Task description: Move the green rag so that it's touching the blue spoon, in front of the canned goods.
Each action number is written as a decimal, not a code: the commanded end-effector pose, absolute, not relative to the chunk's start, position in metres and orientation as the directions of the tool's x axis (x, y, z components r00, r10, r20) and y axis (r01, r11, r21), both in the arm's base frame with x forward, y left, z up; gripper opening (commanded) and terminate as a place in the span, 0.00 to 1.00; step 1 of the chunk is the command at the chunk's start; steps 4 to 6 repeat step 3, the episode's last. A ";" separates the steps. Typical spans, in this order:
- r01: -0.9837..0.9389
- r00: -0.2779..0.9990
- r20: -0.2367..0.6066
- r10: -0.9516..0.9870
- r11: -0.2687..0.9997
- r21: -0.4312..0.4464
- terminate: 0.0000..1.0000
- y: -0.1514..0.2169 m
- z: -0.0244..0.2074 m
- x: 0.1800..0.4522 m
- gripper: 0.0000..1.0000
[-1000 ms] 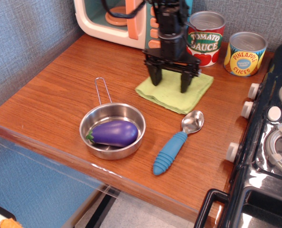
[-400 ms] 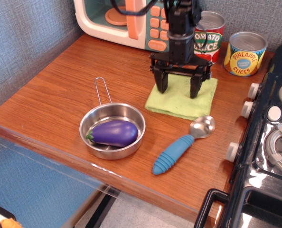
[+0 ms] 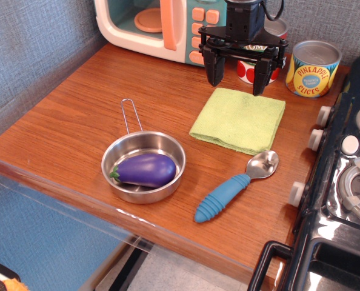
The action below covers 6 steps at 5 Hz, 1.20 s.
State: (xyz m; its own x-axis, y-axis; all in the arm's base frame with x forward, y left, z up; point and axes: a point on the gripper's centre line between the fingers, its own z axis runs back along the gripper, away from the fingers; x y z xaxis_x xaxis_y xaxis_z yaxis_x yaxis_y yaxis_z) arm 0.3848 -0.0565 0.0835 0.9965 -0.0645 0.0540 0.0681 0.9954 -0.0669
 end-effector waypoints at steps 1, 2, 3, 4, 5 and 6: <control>0.085 0.987 0.137 -0.078 0.996 -0.040 0.00 -0.043 0.117 0.380 1.00; 0.085 0.987 0.137 -0.078 0.996 -0.040 0.00 -0.043 0.117 0.380 1.00; 0.085 0.987 0.137 -0.078 0.996 -0.040 1.00 -0.043 0.117 0.380 1.00; 0.085 0.987 0.137 -0.078 0.996 -0.040 1.00 -0.043 0.117 0.380 1.00; 0.085 0.987 0.137 -0.078 0.996 -0.040 1.00 -0.043 0.117 0.380 1.00; 0.085 0.987 0.137 -0.078 0.996 -0.040 1.00 -0.043 0.117 0.380 1.00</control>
